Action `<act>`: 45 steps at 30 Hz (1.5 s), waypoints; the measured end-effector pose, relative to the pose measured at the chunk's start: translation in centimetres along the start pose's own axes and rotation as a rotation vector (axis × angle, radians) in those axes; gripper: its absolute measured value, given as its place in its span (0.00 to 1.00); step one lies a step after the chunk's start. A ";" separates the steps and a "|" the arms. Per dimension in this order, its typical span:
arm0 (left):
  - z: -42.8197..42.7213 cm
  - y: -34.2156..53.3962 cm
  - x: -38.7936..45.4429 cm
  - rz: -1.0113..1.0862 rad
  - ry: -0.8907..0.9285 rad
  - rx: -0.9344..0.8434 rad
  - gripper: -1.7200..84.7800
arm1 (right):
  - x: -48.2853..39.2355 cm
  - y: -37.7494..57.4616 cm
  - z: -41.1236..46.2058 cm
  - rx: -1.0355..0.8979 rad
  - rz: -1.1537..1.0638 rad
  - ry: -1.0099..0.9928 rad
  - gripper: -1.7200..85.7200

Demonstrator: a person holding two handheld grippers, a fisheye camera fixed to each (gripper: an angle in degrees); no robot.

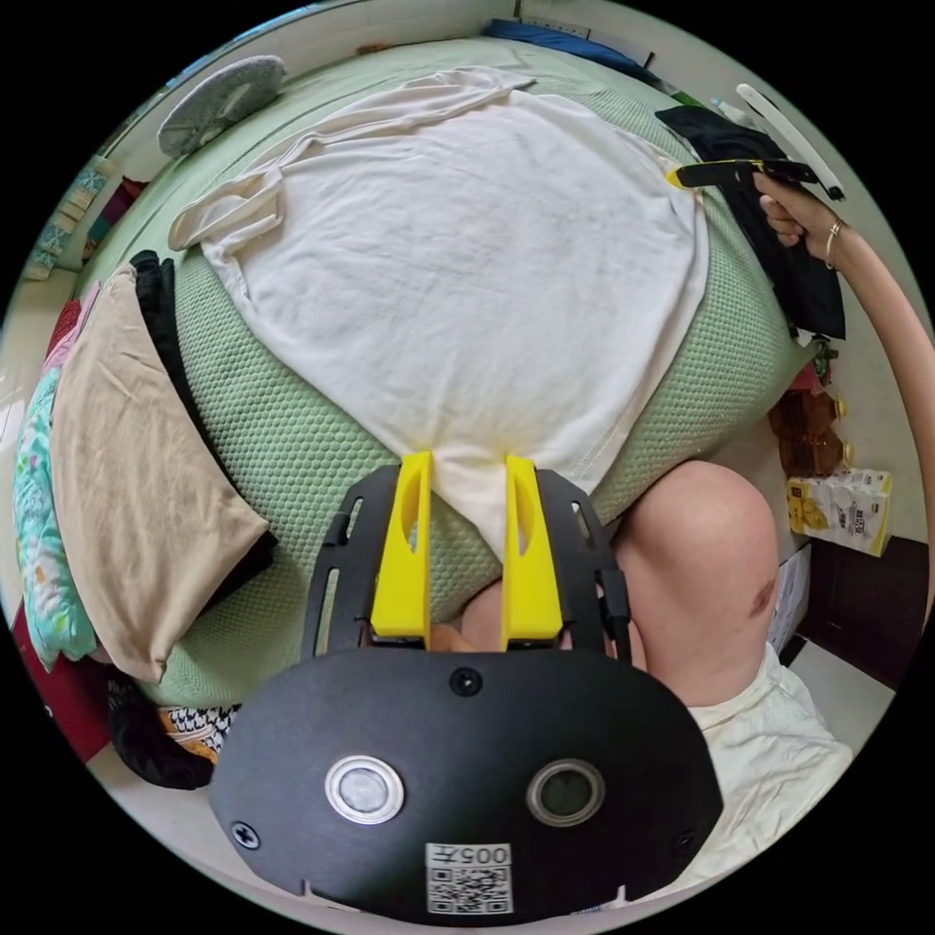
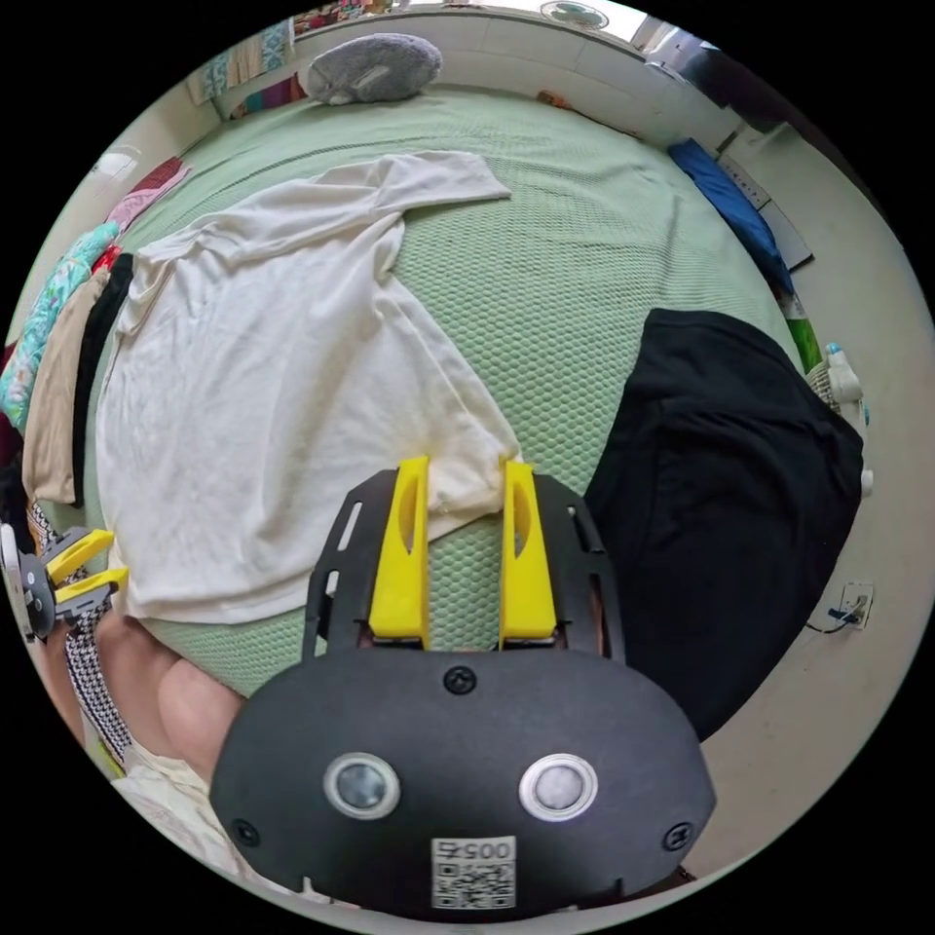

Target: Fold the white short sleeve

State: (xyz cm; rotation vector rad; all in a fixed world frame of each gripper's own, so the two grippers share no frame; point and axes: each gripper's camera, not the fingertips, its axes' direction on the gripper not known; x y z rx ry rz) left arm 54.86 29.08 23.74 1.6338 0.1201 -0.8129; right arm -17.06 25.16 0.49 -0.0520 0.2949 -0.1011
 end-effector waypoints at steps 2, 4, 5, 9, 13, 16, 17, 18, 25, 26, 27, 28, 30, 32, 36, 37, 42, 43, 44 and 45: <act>0.2 0.5 -0.3 -0.008 -0.007 0.007 0.15 | 0.1 1.1 -0.3 0.008 0.050 -0.021 0.06; 0.2 1.0 -0.6 -0.019 -0.006 0.017 0.14 | -0.4 2.4 -0.5 0.018 0.052 0.003 0.03; 0.3 1.4 -0.9 -0.023 -0.002 0.024 0.13 | -1.1 3.5 -0.7 0.025 0.026 0.034 0.02; 0.5 2.8 -1.5 -0.001 0.008 -0.003 0.07 | -2.5 7.1 -1.2 -0.007 -0.029 0.060 0.01; 0.2 5.0 -2.7 0.023 0.005 -0.042 0.05 | -3.1 12.0 -2.6 -0.026 -0.059 0.046 0.01; -2.0 7.1 -5.0 0.005 0.032 -0.021 0.04 | -3.4 15.0 -4.8 -0.059 -0.110 0.026 0.01; -3.5 8.2 -6.1 -0.003 0.044 0.001 0.04 | -3.3 16.3 -6.4 -0.045 -0.121 0.007 0.01; -4.3 8.7 -6.7 -0.008 0.047 0.014 0.04 | -3.2 16.9 -7.3 -0.032 -0.123 -0.004 0.01; -12.0 17.8 -10.8 0.019 0.068 0.102 0.04 | -2.9 26.2 -17.9 0.047 -0.206 -0.212 0.01; -12.2 19.4 -10.9 0.034 0.092 0.098 0.04 | -3.1 28.2 -18.9 0.053 -0.220 -0.228 0.01; -12.2 20.2 -10.9 0.041 0.100 0.094 0.04 | -3.3 29.2 -19.3 0.055 -0.227 -0.237 0.01; -11.9 21.6 -10.9 0.046 0.113 0.085 0.04 | -3.7 31.0 -19.7 0.046 -0.243 -0.262 0.01; -10.9 23.4 -10.8 0.034 0.133 0.070 0.04 | -4.2 33.5 -19.5 0.019 -0.254 -0.302 0.01; -8.3 24.6 -10.7 0.019 0.168 0.011 0.05 | -5.1 35.9 -17.5 -0.059 -0.275 -0.304 0.02; -5.4 24.7 -11.4 0.002 0.198 -0.095 0.06 | -5.5 37.1 -14.9 -0.133 -0.330 -0.290 0.05; -5.7 24.5 -11.7 -0.003 0.176 -0.095 0.07 | -5.3 36.9 -15.3 -0.114 -0.348 -0.285 0.07; -10.0 22.3 -13.4 -0.039 0.053 0.036 0.07 | -6.1 33.8 -19.1 0.084 -0.434 -0.231 0.11; -10.9 21.4 -13.8 -0.043 0.044 0.079 0.08 | -6.7 32.7 -19.6 0.151 -0.457 -0.224 0.12; -11.5 20.1 -13.9 -0.042 0.037 0.115 0.09 | -7.6 31.5 -19.7 0.206 -0.487 -0.213 0.13; -11.6 19.5 -14.0 -0.038 0.035 0.128 0.09 | -8.2 30.9 -19.5 0.229 -0.502 -0.207 0.13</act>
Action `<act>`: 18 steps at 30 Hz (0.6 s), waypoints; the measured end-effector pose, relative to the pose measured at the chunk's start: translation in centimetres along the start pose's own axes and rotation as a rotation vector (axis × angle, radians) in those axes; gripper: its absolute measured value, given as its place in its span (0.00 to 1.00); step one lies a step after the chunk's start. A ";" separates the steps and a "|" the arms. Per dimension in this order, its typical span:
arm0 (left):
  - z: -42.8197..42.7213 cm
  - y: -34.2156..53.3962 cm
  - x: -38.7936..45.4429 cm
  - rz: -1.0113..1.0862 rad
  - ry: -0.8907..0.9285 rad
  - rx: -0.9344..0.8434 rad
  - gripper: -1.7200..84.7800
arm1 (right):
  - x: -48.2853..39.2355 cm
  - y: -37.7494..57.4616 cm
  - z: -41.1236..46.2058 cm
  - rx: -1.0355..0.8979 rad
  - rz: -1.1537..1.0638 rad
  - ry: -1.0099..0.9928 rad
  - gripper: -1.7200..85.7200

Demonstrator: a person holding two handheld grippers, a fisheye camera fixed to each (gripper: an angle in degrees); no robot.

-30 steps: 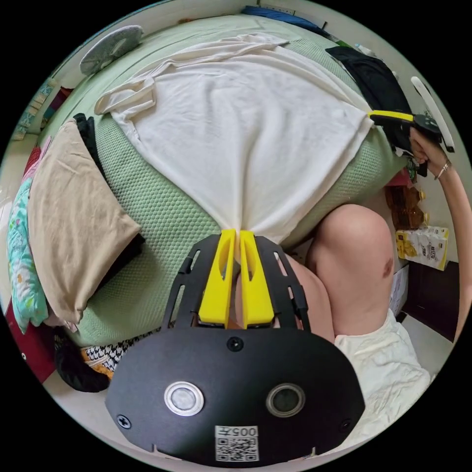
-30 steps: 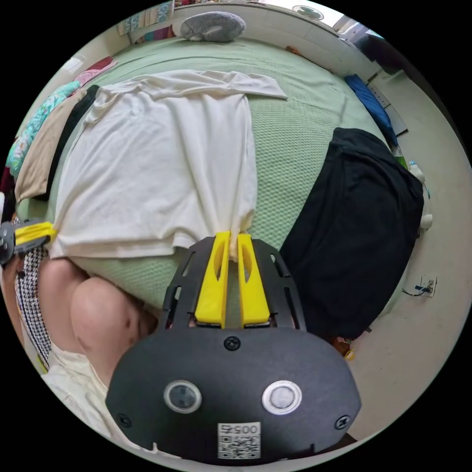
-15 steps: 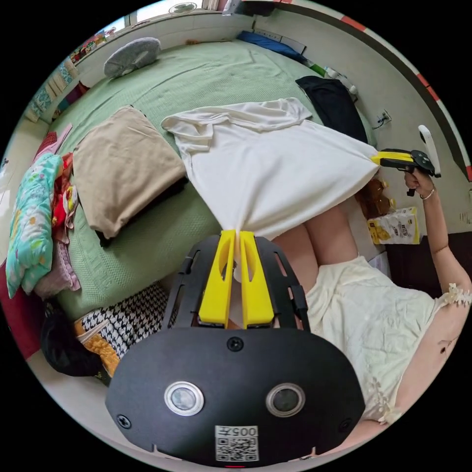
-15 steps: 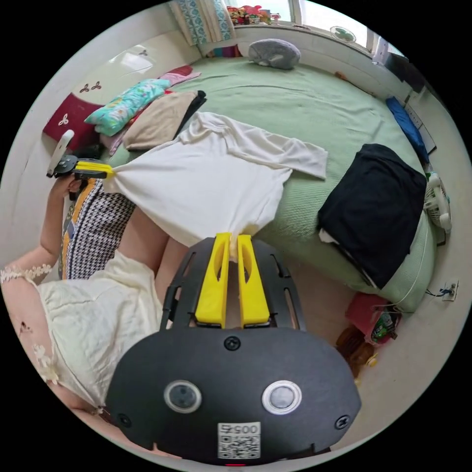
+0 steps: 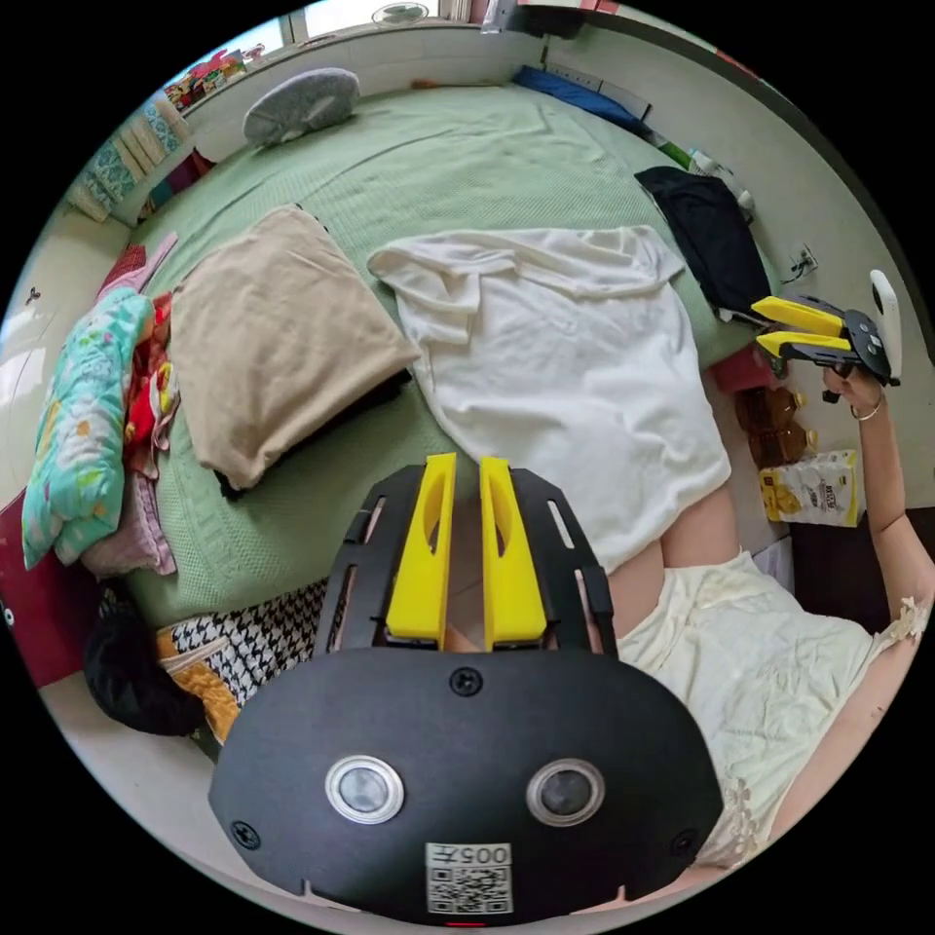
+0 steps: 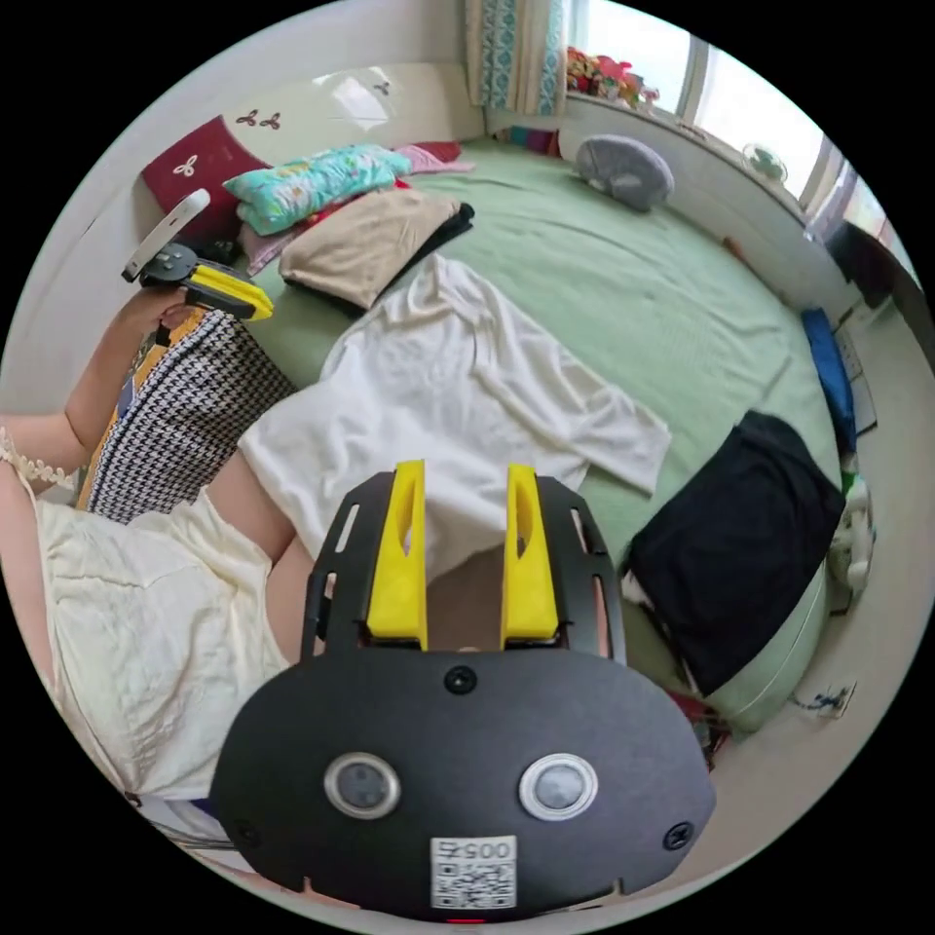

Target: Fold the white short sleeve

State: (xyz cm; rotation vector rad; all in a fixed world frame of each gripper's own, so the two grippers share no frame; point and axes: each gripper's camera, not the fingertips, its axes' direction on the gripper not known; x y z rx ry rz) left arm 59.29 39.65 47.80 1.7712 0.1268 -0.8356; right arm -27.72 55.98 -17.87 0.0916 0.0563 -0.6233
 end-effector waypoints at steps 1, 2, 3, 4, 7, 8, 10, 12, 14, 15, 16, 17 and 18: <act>0.2 -1.5 0.1 0.010 0.000 0.015 0.10 | -0.2 -1.5 1.2 0.027 -0.028 0.023 0.14; 0.7 -3.0 0.2 0.017 0.006 0.016 0.11 | -0.3 -3.1 3.0 0.028 -0.058 0.047 0.14; 1.1 -3.7 0.2 0.021 0.010 0.018 0.12 | -0.4 -3.8 4.1 0.021 -0.072 0.060 0.14; 1.8 -5.2 0.4 0.031 0.020 0.022 0.12 | -0.2 -5.3 6.4 0.001 -0.086 0.075 0.14; 3.5 -8.1 0.6 0.031 0.023 0.030 0.13 | 0.8 -8.2 12.0 -0.077 -0.068 0.039 0.13; 4.2 -9.2 0.5 0.033 0.022 0.024 0.14 | 1.2 -9.0 13.7 -0.105 -0.059 0.042 0.13; 5.2 -10.6 0.3 0.031 0.021 0.017 0.15 | 2.0 -10.1 16.2 -0.167 -0.022 0.077 0.12; 6.3 -11.9 -0.2 0.026 0.019 0.005 0.15 | 2.7 -10.7 17.3 -0.192 -0.018 0.053 0.10; 7.6 -13.3 -0.9 0.016 0.024 -0.011 0.15 | 3.9 -11.6 16.1 -0.154 -0.003 -0.020 0.04; 7.8 -13.6 -1.1 0.013 0.027 -0.011 0.15 | 4.3 -11.9 15.5 -0.143 0.003 -0.036 0.03; 8.0 -14.2 -1.4 0.009 0.035 -0.006 0.15 | 5.3 -12.9 14.3 -0.120 0.009 -0.047 0.02; 8.2 -14.7 -1.6 0.005 0.044 0.002 0.15 | 6.5 -14.1 13.1 -0.102 0.010 -0.039 0.01; 8.2 -15.0 -1.7 0.002 0.049 0.008 0.15 | 7.2 -14.8 12.5 -0.094 0.010 -0.031 0.01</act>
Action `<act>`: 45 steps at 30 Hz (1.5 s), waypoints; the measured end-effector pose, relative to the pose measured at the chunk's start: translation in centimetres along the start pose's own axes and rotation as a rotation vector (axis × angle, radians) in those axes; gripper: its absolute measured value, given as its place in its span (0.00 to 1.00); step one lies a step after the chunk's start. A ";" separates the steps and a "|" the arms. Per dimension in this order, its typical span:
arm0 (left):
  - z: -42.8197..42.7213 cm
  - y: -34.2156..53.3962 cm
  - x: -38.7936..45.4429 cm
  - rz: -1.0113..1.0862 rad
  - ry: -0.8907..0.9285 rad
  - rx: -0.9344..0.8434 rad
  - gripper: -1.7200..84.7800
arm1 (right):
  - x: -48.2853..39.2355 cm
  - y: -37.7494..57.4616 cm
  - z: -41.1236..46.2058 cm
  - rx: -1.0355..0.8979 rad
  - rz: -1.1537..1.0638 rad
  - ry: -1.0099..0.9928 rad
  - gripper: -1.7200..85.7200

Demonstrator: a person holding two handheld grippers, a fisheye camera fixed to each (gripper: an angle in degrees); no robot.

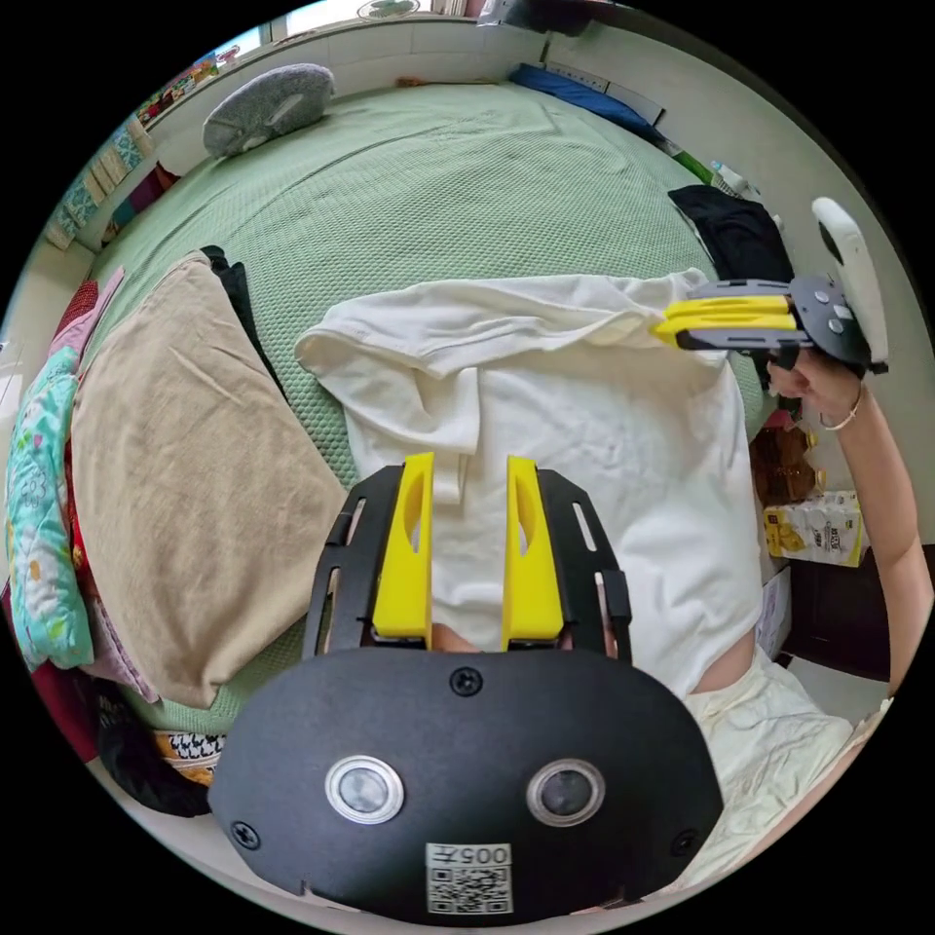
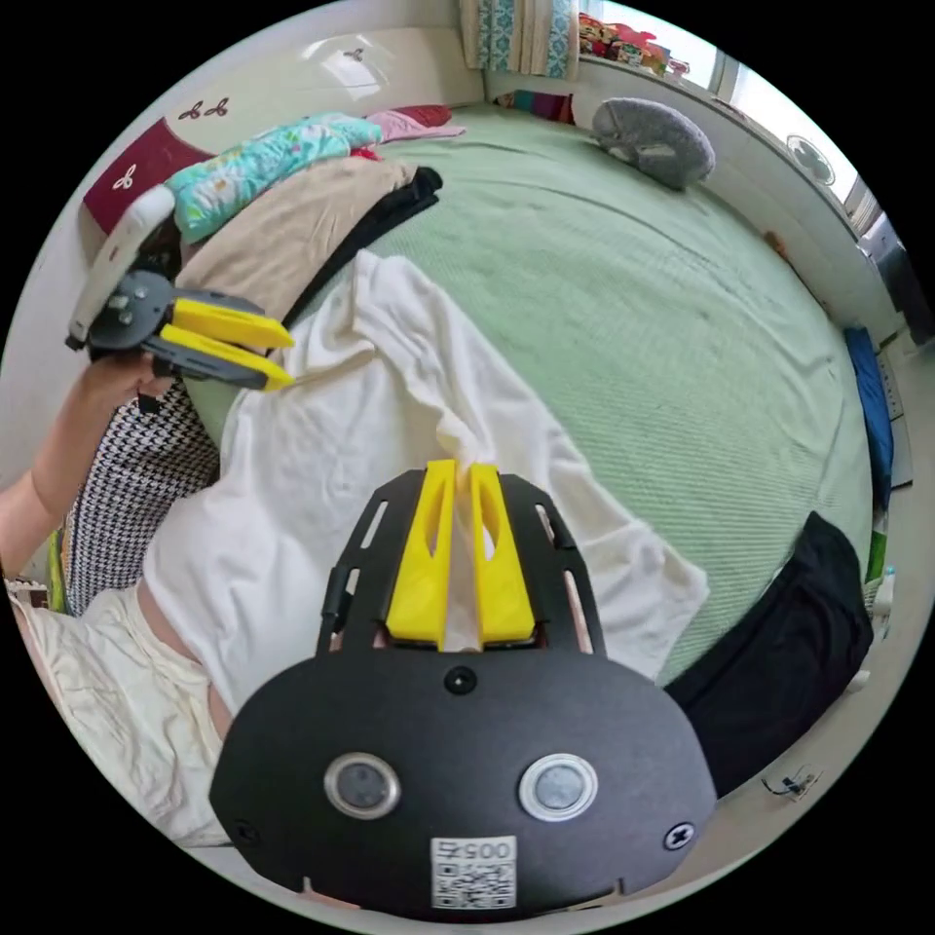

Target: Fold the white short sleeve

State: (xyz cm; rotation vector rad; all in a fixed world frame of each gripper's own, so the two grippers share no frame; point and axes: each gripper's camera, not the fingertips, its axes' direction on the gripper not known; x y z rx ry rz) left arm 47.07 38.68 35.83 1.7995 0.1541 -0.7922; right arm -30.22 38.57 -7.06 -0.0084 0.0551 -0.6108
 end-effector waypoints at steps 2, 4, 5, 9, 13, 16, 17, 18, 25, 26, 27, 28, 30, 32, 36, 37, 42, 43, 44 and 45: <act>0.0 -1.1 -0.4 -0.012 0.008 0.018 0.16 | 3.2 -3.4 -2.2 0.018 0.041 0.057 0.01; 0.1 -2.1 -0.6 -0.024 0.006 0.018 0.16 | 6.1 -6.4 -3.4 0.038 0.094 0.079 0.01; 0.2 -2.7 -0.7 -0.032 -0.001 0.013 0.17 | 8.1 -8.3 -3.9 0.055 0.151 0.090 0.01; 0.4 -4.1 -1.1 -0.068 -0.052 -0.002 0.18 | 13.9 -11.5 -4.0 0.083 0.414 0.058 0.01; 1.1 -5.4 -2.0 -0.124 0.000 0.008 0.19 | 14.3 -10.8 -3.3 0.137 0.464 0.042 0.03; 1.8 -6.8 -2.8 -0.169 0.028 0.021 0.19 | 12.2 -8.5 -1.9 0.090 0.372 0.037 0.04; 2.1 -7.6 -3.1 -0.190 0.028 0.019 0.19 | 11.1 -7.1 -1.3 0.071 0.336 0.047 0.04; 2.3 -8.0 -3.2 -0.199 0.031 0.015 0.19 | 10.6 -6.5 -1.0 0.061 0.319 0.051 0.04; 4.7 -11.3 -3.6 -0.301 0.010 -0.029 0.08 | 8.0 -0.8 1.0 -0.059 0.234 0.064 0.03; 4.3 -11.5 -3.4 -0.300 0.022 -0.022 0.07 | 8.0 -0.6 1.0 -0.077 0.231 0.084 0.02; 3.9 -11.7 -3.4 -0.293 0.023 -0.019 0.07 | 8.1 -0.6 1.0 -0.083 0.231 0.092 0.02; 3.0 -12.0 -3.2 -0.271 0.019 -0.016 0.06 | 8.3 -0.5 0.7 -0.084 0.238 0.107 0.01; 1.4 -12.6 -3.3 -0.236 -0.025 -0.033 0.06 | 8.5 -0.7 0.1 -0.071 0.234 0.112 0.01; -1.3 -13.8 -4.5 -0.207 -0.149 -0.074 0.05 | 8.8 -1.0 -0.9 -0.044 0.231 0.125 0.01; -4.0 -15.6 -8.5 -0.246 -0.283 -0.150 0.04 | 9.7 -1.4 -1.2 -0.028 0.261 0.120 0.01; -4.3 -15.9 -10.0 -0.282 -0.279 -0.173 0.04 | 9.9 -1.4 -1.0 -0.026 0.273 0.113 0.01; -4.4 -16.2 -10.3 -0.308 -0.248 -0.124 0.07 | 10.9 -1.5 0.4 -0.035 0.315 0.114 0.04; -4.0 -16.5 -9.2 -0.278 -0.246 -0.110 0.08 | 11.3 -1.6 0.7 -0.035 0.324 0.118 0.06; -3.5 -17.0 -7.8 -0.233 -0.250 -0.098 0.09 | 11.7 -1.9 0.8 -0.033 0.331 0.115 0.07; -3.2 -17.4 -7.1 -0.207 -0.255 -0.094 0.10 | 12.0 -2.1 0.8 -0.031 0.337 0.112 0.08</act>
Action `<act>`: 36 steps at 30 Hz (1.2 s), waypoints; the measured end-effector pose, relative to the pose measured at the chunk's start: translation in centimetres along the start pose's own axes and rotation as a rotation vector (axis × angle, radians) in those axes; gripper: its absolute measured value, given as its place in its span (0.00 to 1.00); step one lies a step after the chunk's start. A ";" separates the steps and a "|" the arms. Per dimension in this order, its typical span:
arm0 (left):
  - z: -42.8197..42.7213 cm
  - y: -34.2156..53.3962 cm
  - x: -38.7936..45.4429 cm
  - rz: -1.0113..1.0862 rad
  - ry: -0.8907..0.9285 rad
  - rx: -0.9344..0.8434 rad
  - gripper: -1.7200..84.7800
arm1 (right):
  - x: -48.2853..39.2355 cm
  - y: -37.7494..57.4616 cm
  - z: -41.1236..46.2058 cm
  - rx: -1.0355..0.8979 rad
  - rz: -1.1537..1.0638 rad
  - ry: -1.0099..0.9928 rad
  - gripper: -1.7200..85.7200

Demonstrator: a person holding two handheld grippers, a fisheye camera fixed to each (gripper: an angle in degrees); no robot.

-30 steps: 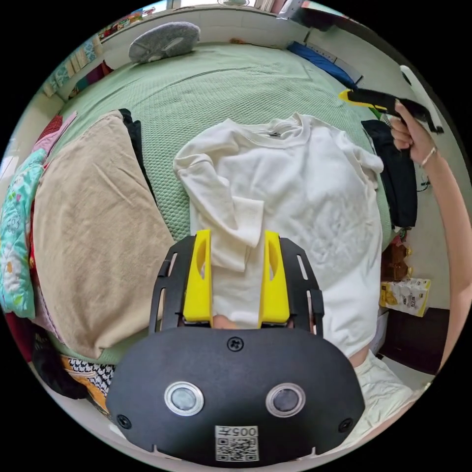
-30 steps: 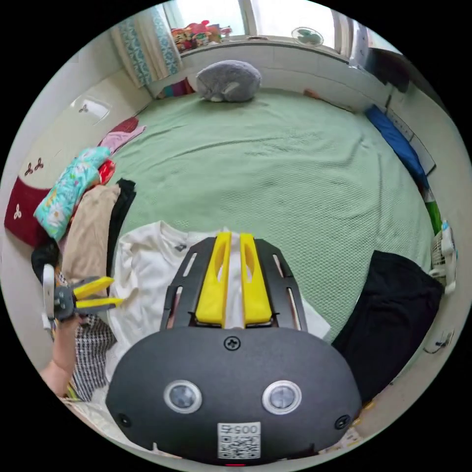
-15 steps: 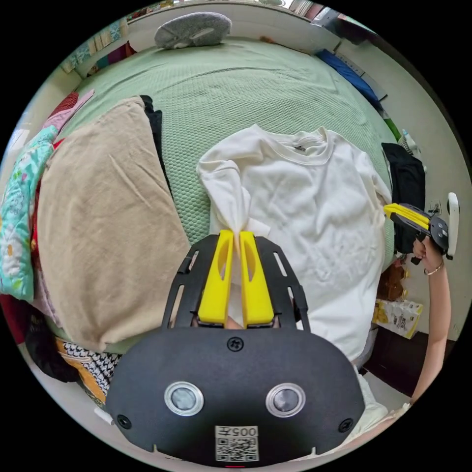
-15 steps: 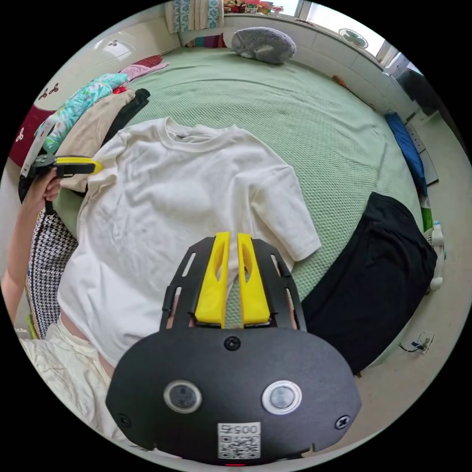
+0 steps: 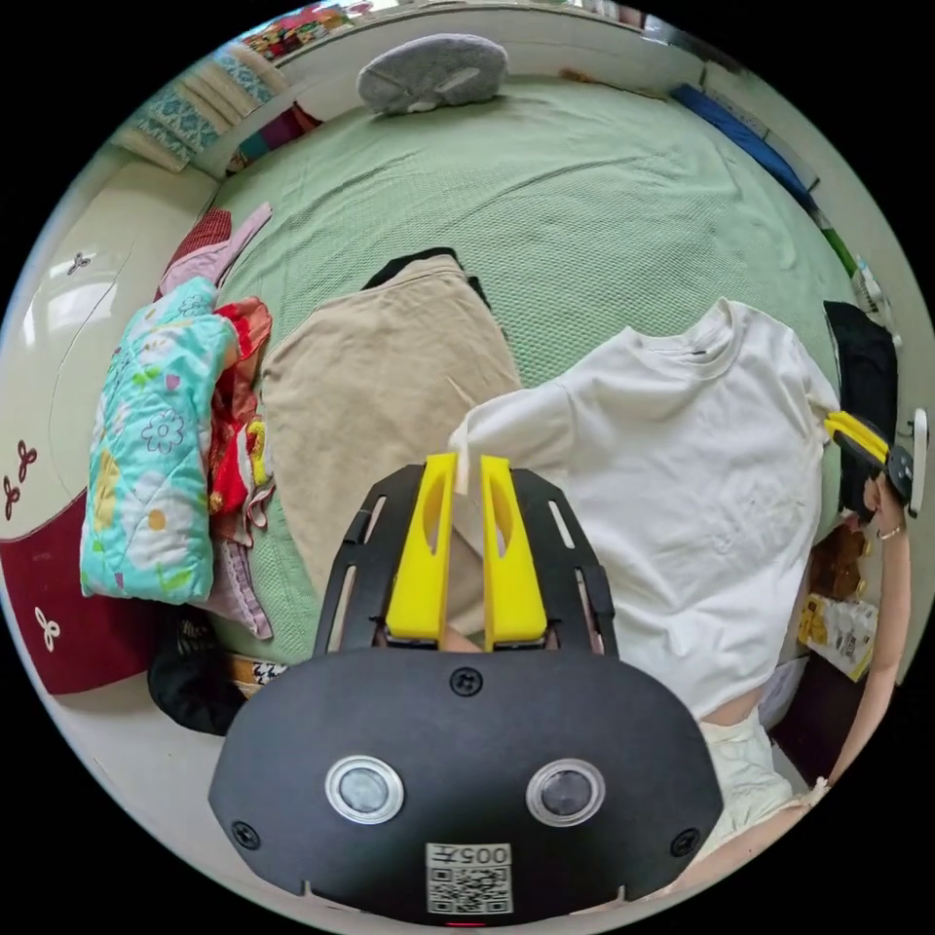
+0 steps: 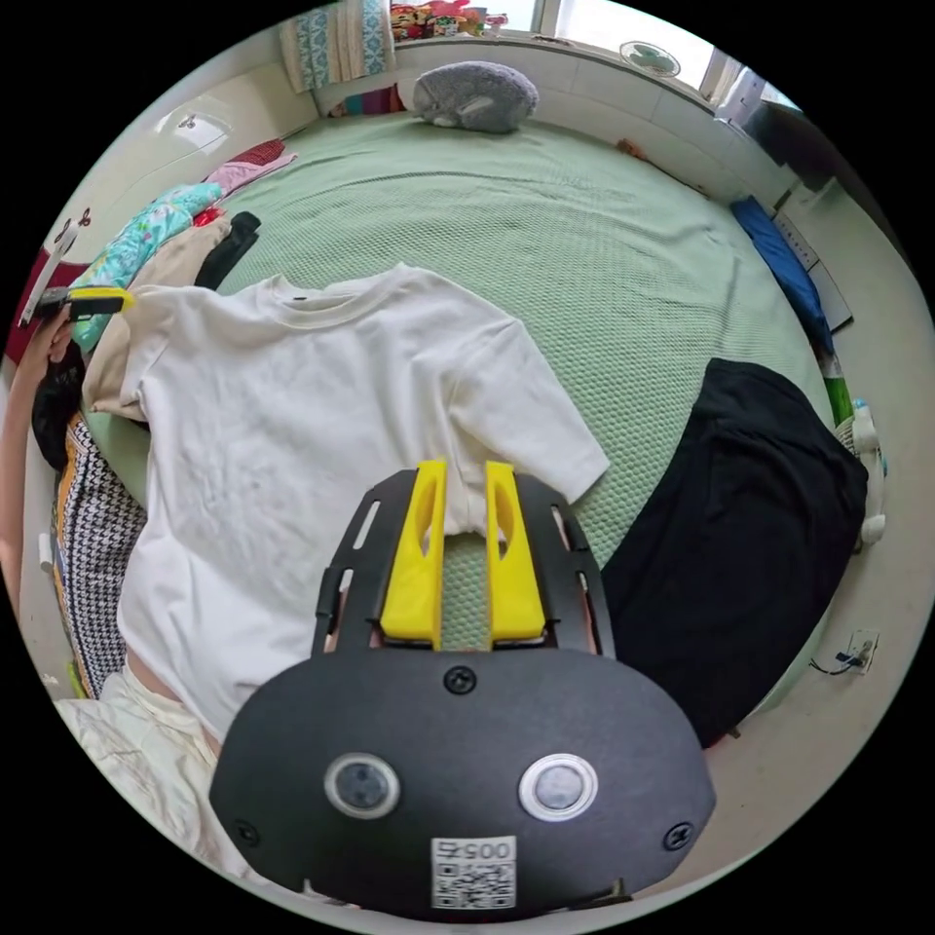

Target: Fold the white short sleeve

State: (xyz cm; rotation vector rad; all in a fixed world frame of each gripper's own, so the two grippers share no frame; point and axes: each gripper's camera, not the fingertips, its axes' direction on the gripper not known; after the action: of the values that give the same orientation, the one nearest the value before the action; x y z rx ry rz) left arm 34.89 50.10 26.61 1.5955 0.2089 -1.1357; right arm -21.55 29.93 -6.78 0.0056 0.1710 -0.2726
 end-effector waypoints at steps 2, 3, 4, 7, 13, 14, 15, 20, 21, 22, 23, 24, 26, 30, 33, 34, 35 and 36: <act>0.2 -1.4 3.2 0.072 -0.056 0.027 0.12 | 0.7 -1.7 -0.1 0.016 0.023 -0.023 0.11; 0.3 -1.8 3.9 0.082 -0.075 0.038 0.13 | 0.9 -2.2 -0.1 0.022 0.025 -0.032 0.11; 0.5 -2.9 5.2 0.103 -0.104 0.055 0.13 | 1.0 -3.4 -0.2 0.035 0.032 -0.041 0.12; 2.4 -6.1 7.6 0.142 -0.098 0.019 0.15 | 1.0 -6.8 0.2 0.048 0.043 -0.059 0.14; 8.8 -9.7 9.2 0.163 -0.003 -0.126 0.19 | 0.7 -11.3 3.9 -0.045 0.024 -0.027 0.16; 9.1 -9.7 9.0 0.146 0.016 -0.117 0.19 | 0.8 -11.4 4.9 -0.067 0.026 -0.017 0.16; 9.1 -9.6 8.9 0.141 0.024 -0.111 0.18 | 0.8 -11.3 5.5 -0.078 0.028 -0.010 0.15; 7.8 -8.1 7.8 0.176 0.119 -0.032 0.08 | 0.0 -9.1 5.4 0.077 -0.033 0.087 0.02; 7.5 -8.1 7.6 0.179 0.120 -0.022 0.08 | 0.0 -8.9 4.9 0.105 -0.039 0.082 0.01; 6.8 -8.1 7.3 0.186 0.115 0.007 0.07 | 0.2 -9.0 4.1 0.138 -0.030 0.079 0.01; 5.9 -8.3 6.7 0.161 0.111 0.043 0.06 | 0.7 -9.5 3.4 0.144 -0.014 0.077 0.00; 5.5 -8.6 6.4 0.144 0.116 0.058 0.06 | 1.0 -9.9 3.1 0.143 -0.007 0.077 0.00; 3.8 -10.0 5.4 0.088 0.119 0.110 0.05 | 2.1 -11.9 1.8 0.165 0.033 0.128 0.00; 2.1 -11.8 4.6 0.001 0.056 0.182 0.05 | 4.0 -14.7 0.1 0.213 0.169 0.152 0.01; 2.1 -11.6 4.1 -0.059 0.053 0.141 0.08 | 4.7 -14.6 -0.4 0.244 0.269 0.116 0.04; 2.0 -10.6 3.9 -0.052 0.062 0.161 0.08 | 4.4 -13.5 -0.3 0.263 0.258 0.097 0.05; 1.8 -9.0 3.7 -0.042 0.067 0.191 0.09 | 4.0 -12.1 0.0 0.260 0.233 0.068 0.07; 1.8 -8.1 3.6 -0.033 0.074 0.201 0.09 | 3.7 -11.3 0.3 0.252 0.221 0.049 0.08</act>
State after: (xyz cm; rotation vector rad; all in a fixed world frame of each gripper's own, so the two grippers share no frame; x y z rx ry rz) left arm 30.57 50.15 18.67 1.8189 0.1746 -1.1525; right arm -21.01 18.06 -6.93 0.2795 0.1825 -0.0721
